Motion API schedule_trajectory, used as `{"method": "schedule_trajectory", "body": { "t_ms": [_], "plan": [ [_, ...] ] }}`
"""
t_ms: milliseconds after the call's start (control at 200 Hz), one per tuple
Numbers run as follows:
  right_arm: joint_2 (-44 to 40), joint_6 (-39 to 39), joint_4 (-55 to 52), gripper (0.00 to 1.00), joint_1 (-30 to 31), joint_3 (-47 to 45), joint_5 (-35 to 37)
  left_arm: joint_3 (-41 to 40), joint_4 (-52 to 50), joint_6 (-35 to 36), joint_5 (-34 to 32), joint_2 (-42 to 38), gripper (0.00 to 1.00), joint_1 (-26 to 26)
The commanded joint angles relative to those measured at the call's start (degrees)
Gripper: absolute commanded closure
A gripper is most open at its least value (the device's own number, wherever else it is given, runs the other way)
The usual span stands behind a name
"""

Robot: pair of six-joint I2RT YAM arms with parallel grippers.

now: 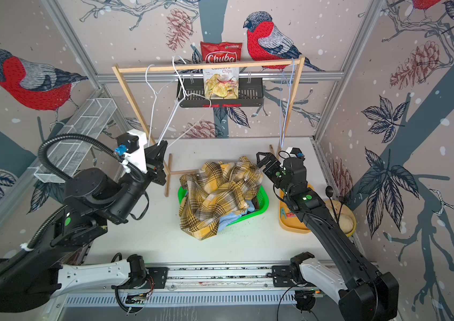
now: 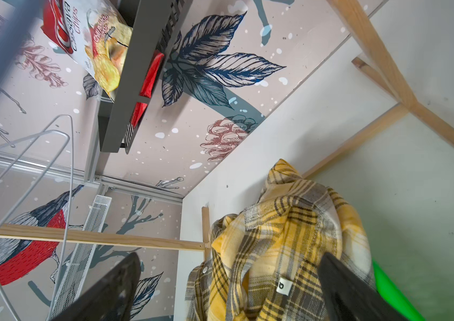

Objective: Remove the clothespins securing long-sleeve shirts to the hanger
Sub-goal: Remove the long-sleeve shirt from the hanger, then place the hanger on the clothesline.

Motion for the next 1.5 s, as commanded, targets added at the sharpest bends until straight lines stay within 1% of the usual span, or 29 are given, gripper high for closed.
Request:
{"method": "schedule_trajectory", "body": {
  "t_ms": [0, 100, 200, 380, 565, 830, 1076, 1091, 1111, 1171, 1211, 1306, 1396, 1491],
  "plan": [
    [0.9, -1.7, 3.5, 0.00, -0.1, -0.2, -2.5, 1.9, 6.8, -1.3, 5.1, 2.0, 1.00, 2.2],
    [1.6, -2.4, 3.2, 0.00, -0.3, 0.0, -3.7, 4.7, 6.0, -1.9, 5.1, 5.5, 1.00, 4.0],
    [1.6, -2.6, 3.5, 0.00, -0.8, -0.8, -4.4, 6.2, 5.9, -3.0, 8.4, 8.0, 1.00, 7.0],
    [1.2, -2.4, 4.5, 0.00, -2.8, -2.9, -6.3, 9.3, 4.5, -4.9, 12.4, 12.7, 1.00, 11.4],
    [1.4, -2.3, 5.1, 0.00, -4.3, -4.4, -7.8, 10.2, 3.0, -7.0, 15.1, 15.9, 1.00, 14.1],
    [2.8, -2.0, 5.3, 0.00, -5.5, -5.0, -10.0, 5.5, 1.9, -10.4, 17.8, 14.6, 1.00, 15.0],
    [5.1, -1.6, 5.7, 0.00, -5.6, -4.3, -11.3, 4.4, 0.4, -12.1, 20.2, 12.8, 1.00, 15.0],
    [5.1, -1.7, 5.7, 0.00, -5.5, -4.3, -11.3, 4.5, 0.3, -12.2, 20.4, 12.7, 0.96, 15.0],
    [5.3, -1.8, 5.7, 0.00, -5.5, -4.2, -11.3, 4.7, 0.2, -12.1, 20.6, 12.7, 0.89, 15.0],
    [5.8, -2.1, 5.3, 0.00, -5.3, -3.8, -10.5, 5.4, -0.1, -12.0, 21.0, 12.5, 0.56, 15.0],
    [6.4, -2.5, 5.4, 0.00, -5.2, -3.5, -10.5, 5.9, 0.0, -11.8, 21.0, 12.4, 0.43, 15.0],
    [8.7, -3.9, 4.3, 0.00, -5.0, -1.8, -10.7, 7.2, -0.3, -11.2, 21.0, 12.3, 0.27, 15.0],
    [10.8, -4.6, 4.5, 0.00, -4.9, -0.8, -10.5, 7.7, -0.9, -10.5, 21.6, 12.0, 0.17, 15.0],
    [13.5, -5.6, 5.3, 0.00, -4.8, 0.1, -9.3, 7.7, -2.0, -9.8, 22.0, 11.2, 0.12, 15.0]
  ]
}}
